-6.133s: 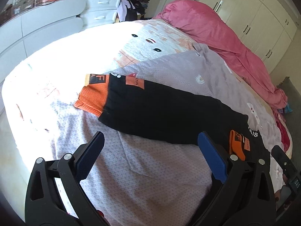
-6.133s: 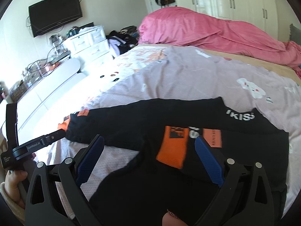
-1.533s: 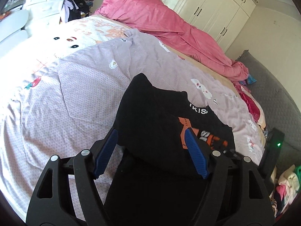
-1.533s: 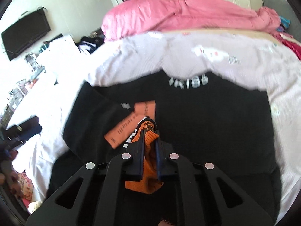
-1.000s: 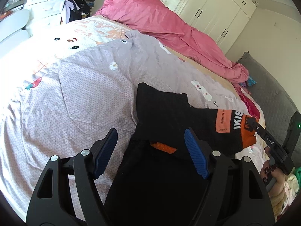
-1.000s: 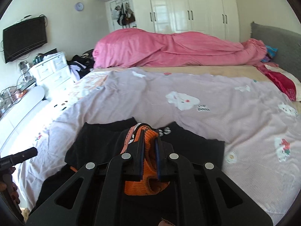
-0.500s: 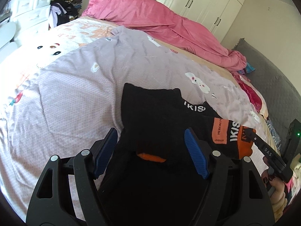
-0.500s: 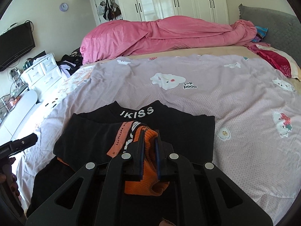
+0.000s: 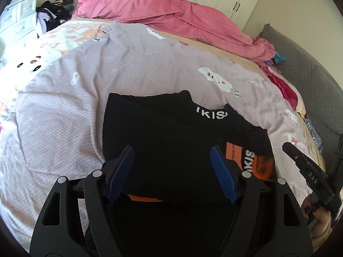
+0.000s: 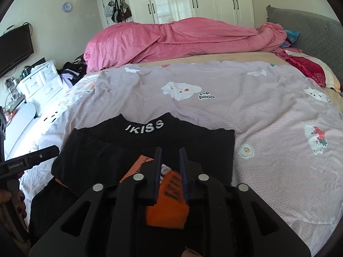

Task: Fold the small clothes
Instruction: 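Open the right tool and withdraw both tools above the shirt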

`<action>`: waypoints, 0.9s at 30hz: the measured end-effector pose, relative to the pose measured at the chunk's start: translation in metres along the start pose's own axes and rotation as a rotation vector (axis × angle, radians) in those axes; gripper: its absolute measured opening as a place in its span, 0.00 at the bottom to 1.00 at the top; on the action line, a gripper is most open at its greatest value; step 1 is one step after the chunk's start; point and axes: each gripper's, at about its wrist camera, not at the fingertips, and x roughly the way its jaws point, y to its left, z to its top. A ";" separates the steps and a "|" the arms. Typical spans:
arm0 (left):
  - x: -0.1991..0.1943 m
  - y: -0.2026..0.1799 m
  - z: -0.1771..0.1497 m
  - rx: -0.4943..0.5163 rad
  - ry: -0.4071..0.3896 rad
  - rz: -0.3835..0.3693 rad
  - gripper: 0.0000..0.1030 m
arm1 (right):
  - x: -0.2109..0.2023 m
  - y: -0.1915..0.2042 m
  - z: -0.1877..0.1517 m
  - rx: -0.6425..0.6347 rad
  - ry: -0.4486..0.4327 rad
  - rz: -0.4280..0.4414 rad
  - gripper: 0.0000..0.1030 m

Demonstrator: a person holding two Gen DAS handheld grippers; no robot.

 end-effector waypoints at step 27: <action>0.048 0.020 -0.023 0.070 0.183 0.050 0.49 | 0.059 0.044 -0.039 -0.124 0.269 0.015 0.42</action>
